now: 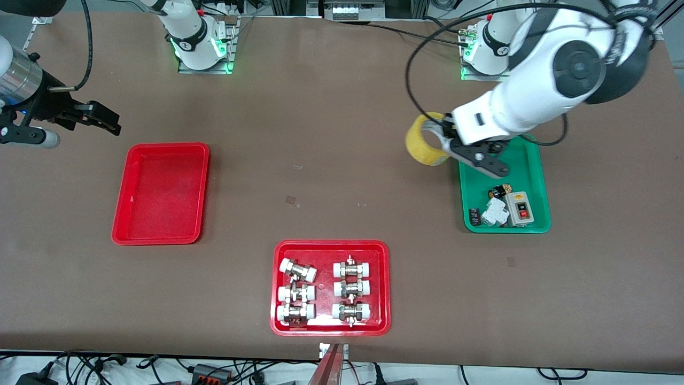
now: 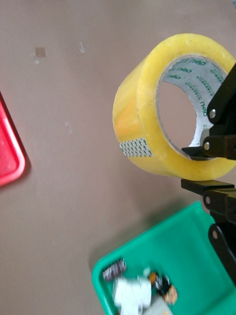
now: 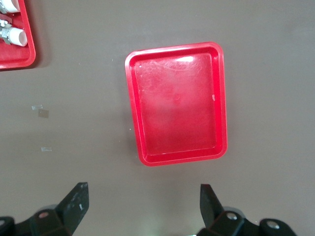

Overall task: Left arm passes tape to right arm into tray
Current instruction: 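Carry the tape with the left gripper while the right gripper approaches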

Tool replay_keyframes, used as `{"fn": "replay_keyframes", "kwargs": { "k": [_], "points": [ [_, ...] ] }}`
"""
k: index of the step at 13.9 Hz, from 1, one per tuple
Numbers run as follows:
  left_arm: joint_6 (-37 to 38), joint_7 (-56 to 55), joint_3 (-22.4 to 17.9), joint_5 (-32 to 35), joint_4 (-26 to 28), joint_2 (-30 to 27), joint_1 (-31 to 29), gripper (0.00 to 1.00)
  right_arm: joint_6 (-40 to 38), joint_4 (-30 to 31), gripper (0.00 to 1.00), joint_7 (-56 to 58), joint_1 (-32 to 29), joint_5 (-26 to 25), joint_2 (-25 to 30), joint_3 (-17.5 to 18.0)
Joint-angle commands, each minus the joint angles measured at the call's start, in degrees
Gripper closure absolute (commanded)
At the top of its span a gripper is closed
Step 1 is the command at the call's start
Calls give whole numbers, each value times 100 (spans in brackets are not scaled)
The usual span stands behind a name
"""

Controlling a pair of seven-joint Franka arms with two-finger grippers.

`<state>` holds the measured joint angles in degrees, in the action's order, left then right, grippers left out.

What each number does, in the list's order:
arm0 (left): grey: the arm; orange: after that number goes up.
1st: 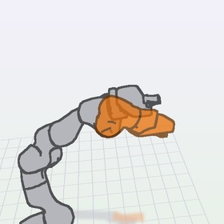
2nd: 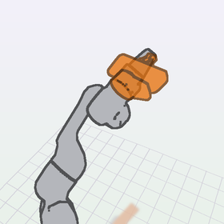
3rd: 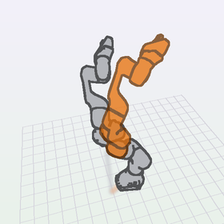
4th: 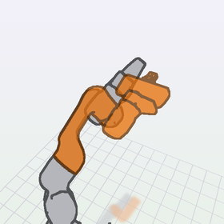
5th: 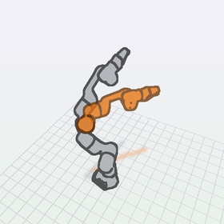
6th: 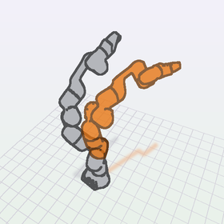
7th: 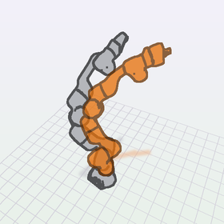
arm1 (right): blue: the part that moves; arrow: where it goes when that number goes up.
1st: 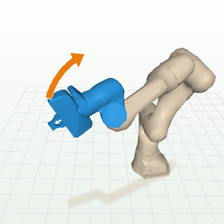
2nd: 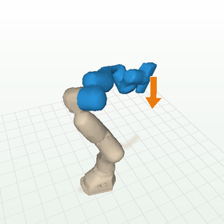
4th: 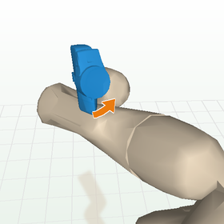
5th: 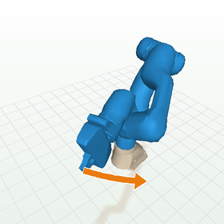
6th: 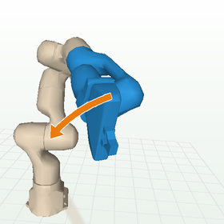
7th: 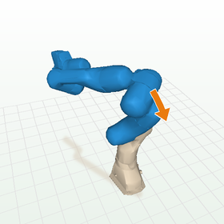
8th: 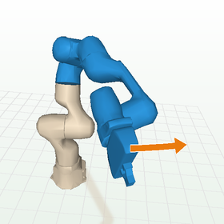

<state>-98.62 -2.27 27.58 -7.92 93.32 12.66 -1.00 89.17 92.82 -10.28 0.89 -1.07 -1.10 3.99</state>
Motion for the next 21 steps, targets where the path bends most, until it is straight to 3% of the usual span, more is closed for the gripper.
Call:
{"fn": "replay_keyframes", "kwargs": {
  "k": [1, 3, 7, 10, 14, 21],
  "points": [
    [-17, -694, 2, -17, -1137, 1034, 599, 99, -102, -80, 0, 52, 104, 54, -232, 32],
    [-156, -1221, 11, -78, -1411, 1361, 759, 99, -137, -62, 0, 61, 148, 97, -337, 32],
    [-702, -1584, 20, -96, -1456, 1730, 1128, 99, -137, -80, 0, 637, 96, 1053, -619, 6],
    [-1219, -1723, 11, -166, -1448, 1941, 1383, 100, -146, -80, 0, 1729, 69, 2422, -996, -30],
    [-2124, -2471, -15, -307, -1465, 2232, 1796, 100, -41, -88, 0, 1801, 95, 4102, -1541, -30],
    [-2671, -2480, -7, -307, -1772, 2601, 1954, 100, 1390, -80, 0, 1784, 920, 4790, -2157, 23]
  ]
}}
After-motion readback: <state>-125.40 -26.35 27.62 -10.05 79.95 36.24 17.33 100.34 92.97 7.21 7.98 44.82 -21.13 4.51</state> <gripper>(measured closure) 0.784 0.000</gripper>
